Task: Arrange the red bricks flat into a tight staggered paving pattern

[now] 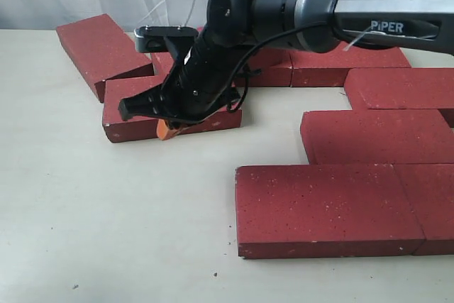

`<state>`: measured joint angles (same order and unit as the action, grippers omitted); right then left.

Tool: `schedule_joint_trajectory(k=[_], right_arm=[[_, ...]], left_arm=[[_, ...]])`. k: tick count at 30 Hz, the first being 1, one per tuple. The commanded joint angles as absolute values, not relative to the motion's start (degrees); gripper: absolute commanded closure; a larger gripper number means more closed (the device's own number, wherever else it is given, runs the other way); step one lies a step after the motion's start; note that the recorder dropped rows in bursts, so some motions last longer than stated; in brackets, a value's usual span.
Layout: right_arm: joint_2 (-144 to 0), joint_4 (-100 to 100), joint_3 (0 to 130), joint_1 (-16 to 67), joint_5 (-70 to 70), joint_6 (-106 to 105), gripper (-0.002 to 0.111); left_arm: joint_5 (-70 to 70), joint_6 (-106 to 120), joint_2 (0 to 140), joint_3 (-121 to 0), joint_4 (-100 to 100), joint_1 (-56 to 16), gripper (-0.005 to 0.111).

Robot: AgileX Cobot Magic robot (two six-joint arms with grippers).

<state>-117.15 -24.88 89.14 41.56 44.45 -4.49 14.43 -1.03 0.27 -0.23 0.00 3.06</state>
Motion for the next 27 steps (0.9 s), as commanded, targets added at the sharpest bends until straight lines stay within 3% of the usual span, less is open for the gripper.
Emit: schedule_joint_trajectory(k=[1, 12, 27], right_arm=[[-116.6, -24.6, 89.3, 40.5, 43.4, -5.4, 0.109], [-116.6, -34.0, 89.3, 40.5, 43.1, -5.4, 0.109], [-116.6, -30.0, 89.3, 40.2, 44.2, -8.6, 0.109]], left_arm=[[13.7, -1.1, 0.0, 0.0, 0.0, 2.7, 0.107], [12.6, -1.1, 0.0, 0.0, 2.2, 2.7, 0.107], [-6.9, -1.3, 0.0, 0.0, 2.9, 2.7, 0.107]])
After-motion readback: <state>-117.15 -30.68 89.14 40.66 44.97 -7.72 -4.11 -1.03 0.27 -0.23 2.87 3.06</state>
